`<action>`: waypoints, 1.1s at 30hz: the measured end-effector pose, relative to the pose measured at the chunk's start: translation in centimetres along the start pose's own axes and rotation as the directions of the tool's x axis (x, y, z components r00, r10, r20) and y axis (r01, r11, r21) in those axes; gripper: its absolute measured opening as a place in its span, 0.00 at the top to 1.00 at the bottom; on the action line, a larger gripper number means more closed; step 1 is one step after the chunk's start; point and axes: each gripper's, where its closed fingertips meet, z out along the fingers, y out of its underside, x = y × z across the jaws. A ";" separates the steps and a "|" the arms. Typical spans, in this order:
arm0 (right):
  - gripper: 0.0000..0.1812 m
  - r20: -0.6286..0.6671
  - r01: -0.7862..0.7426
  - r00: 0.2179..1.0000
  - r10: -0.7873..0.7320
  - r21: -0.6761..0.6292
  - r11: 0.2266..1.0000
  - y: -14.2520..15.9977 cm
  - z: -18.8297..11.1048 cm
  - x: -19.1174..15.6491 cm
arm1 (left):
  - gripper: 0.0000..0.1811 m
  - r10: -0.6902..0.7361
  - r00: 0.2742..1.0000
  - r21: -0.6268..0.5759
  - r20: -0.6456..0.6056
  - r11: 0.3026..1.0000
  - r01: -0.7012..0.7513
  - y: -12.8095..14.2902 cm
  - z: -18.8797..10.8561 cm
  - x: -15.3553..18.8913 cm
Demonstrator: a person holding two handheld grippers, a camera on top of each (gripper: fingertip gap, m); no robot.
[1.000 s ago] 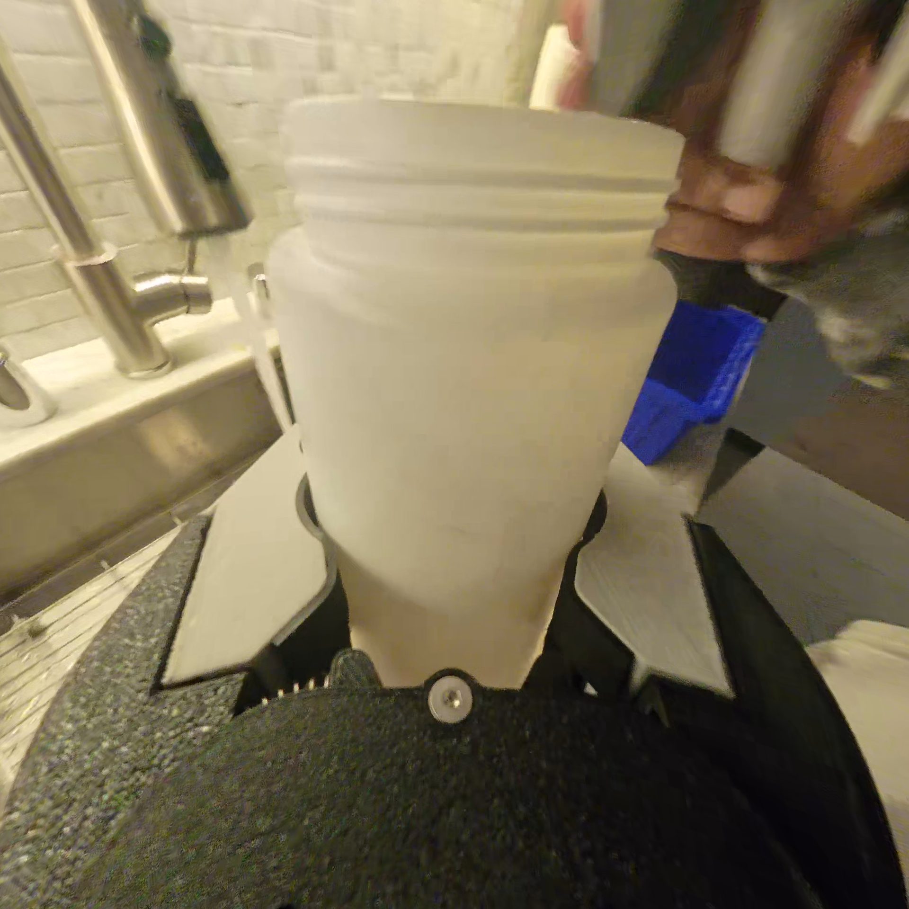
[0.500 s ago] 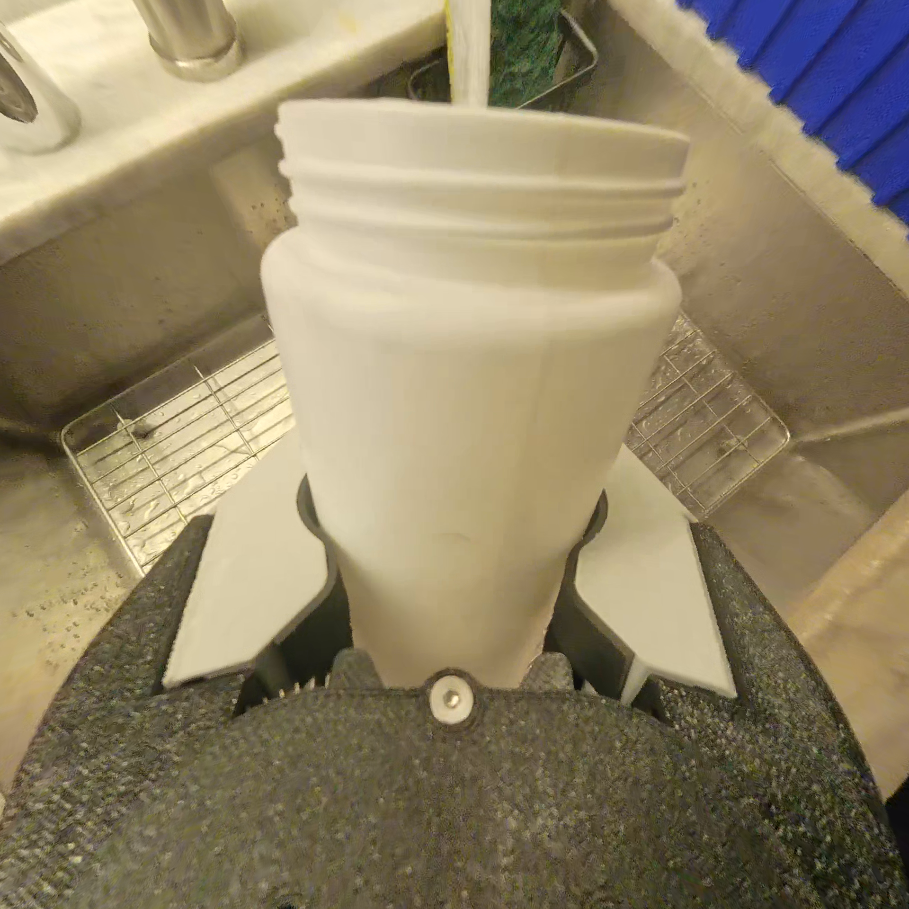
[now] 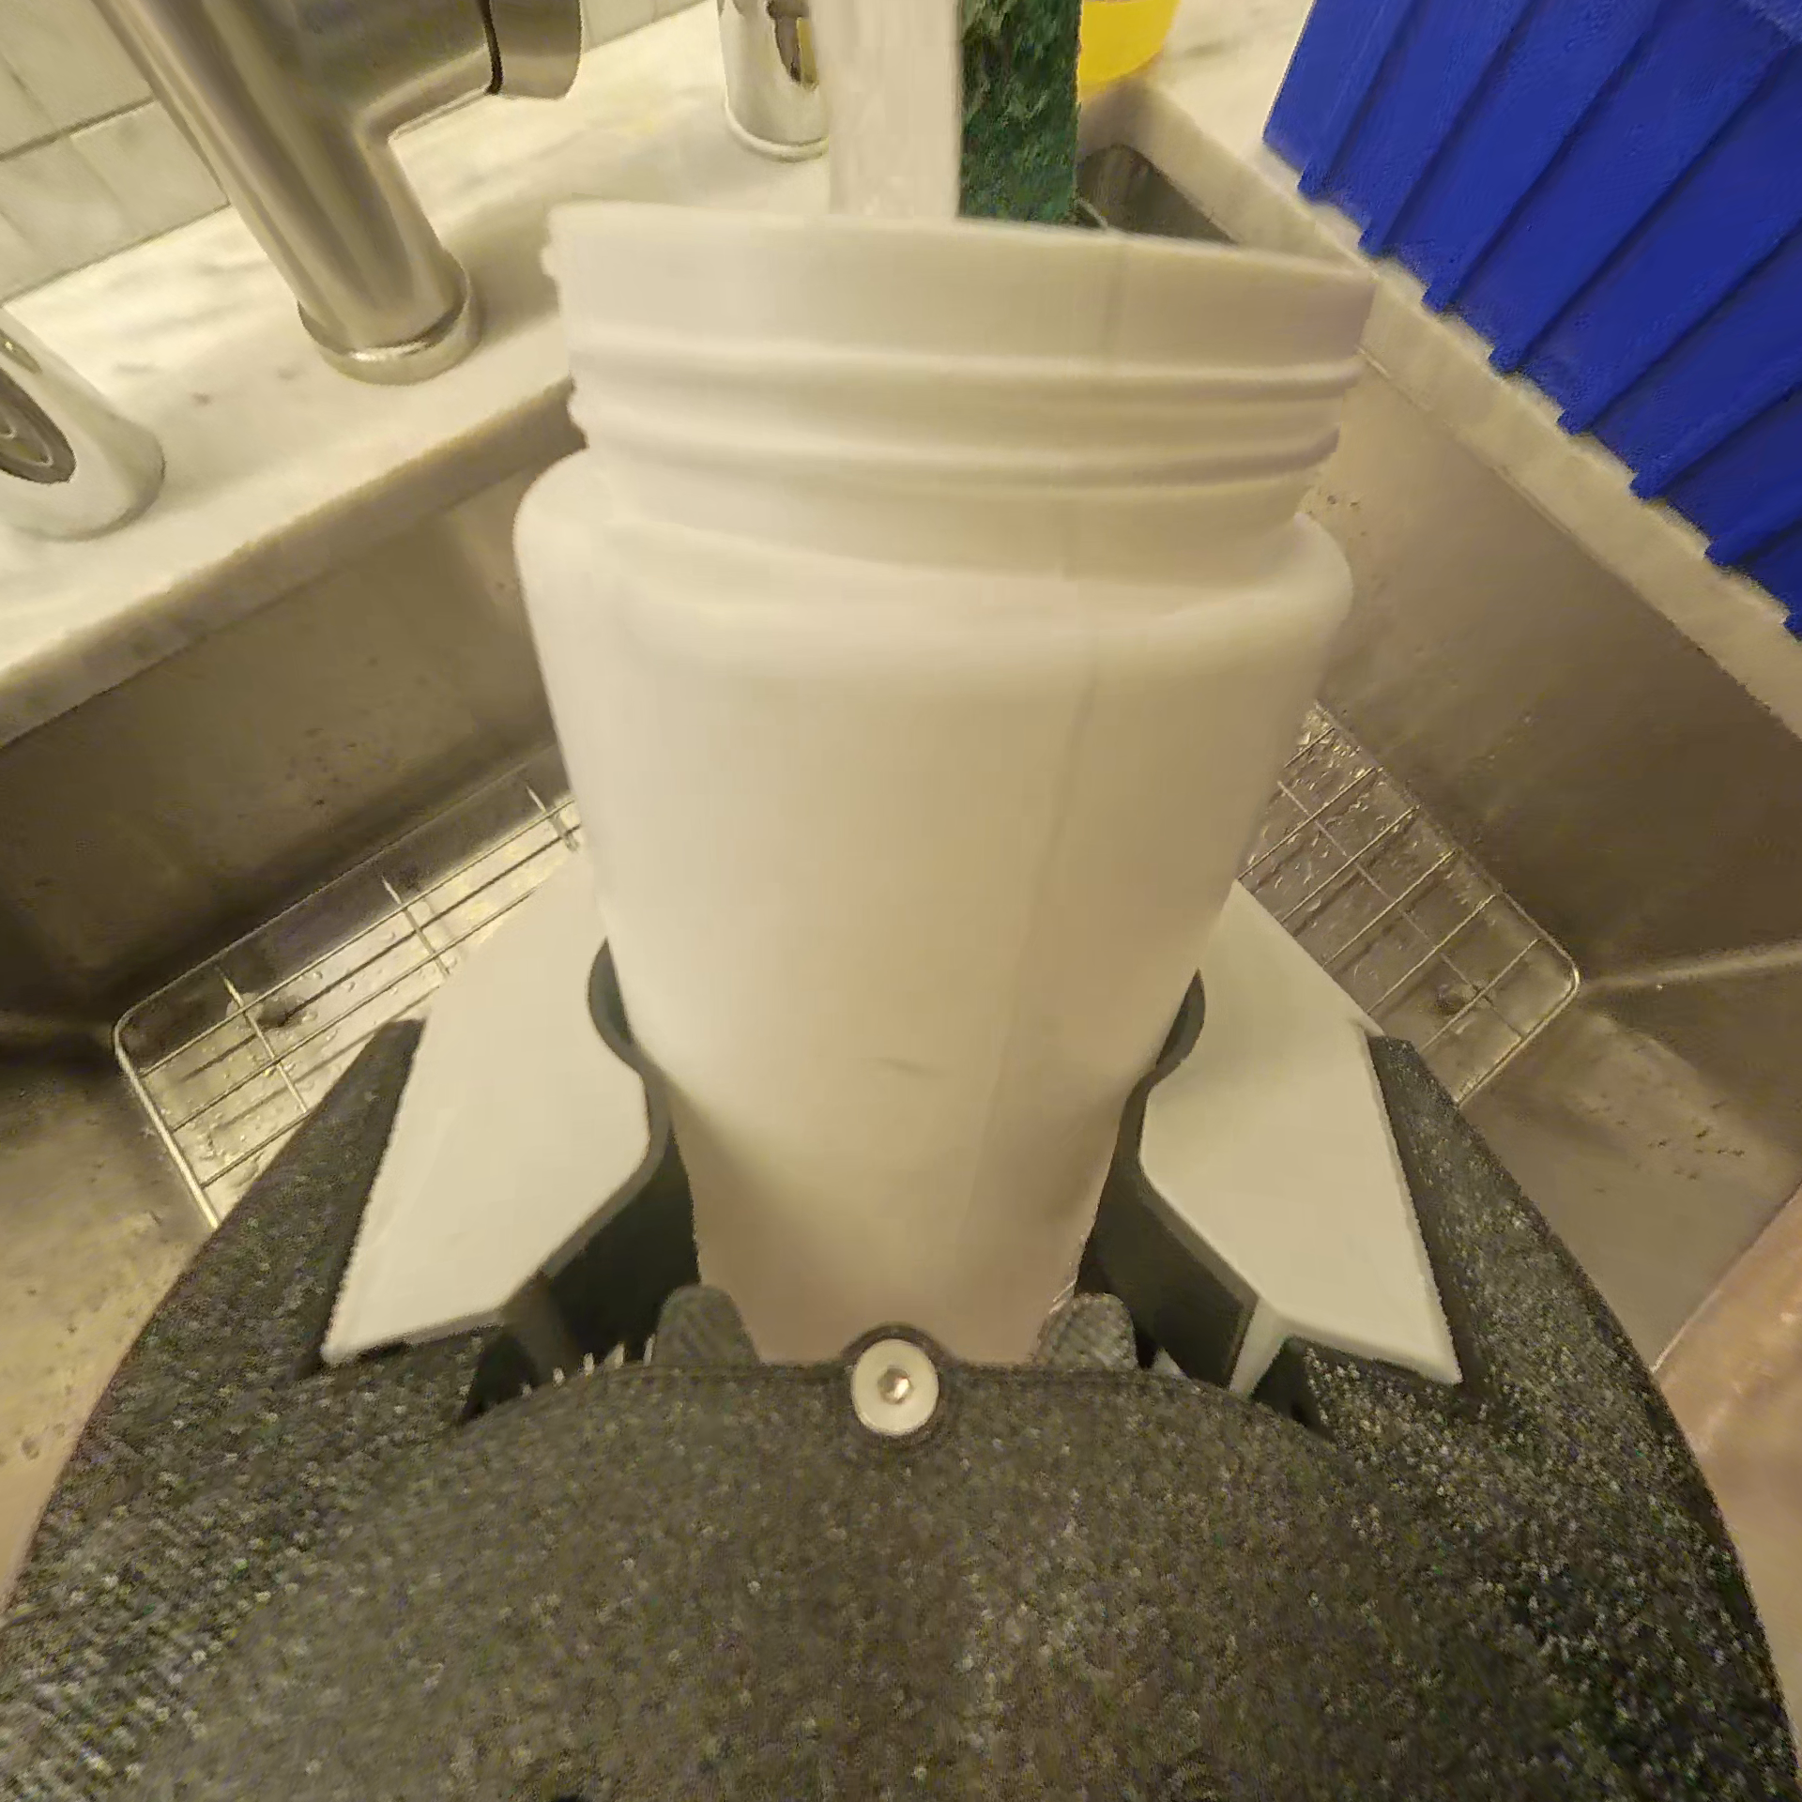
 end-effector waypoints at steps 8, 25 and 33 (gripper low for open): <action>0.57 0.007 0.002 1.000 -0.002 -0.015 1.000 -0.2 0.5 0.0 | 0.42 -0.015 1.000 0.083 -0.011 0.996 0.015 -1.5 0.3 0.1; 0.57 0.021 0.026 0.999 -0.025 -0.031 0.999 0.0 0.2 -1.2 | 0.42 -0.055 0.998 0.143 -0.035 0.988 0.060 -1.9 1.1 0.2; 0.57 0.011 0.062 0.998 -0.062 -0.049 0.997 -0.3 0.0 -1.1 | 0.42 -0.067 0.997 0.167 -0.031 0.983 0.071 -2.2 1.4 0.2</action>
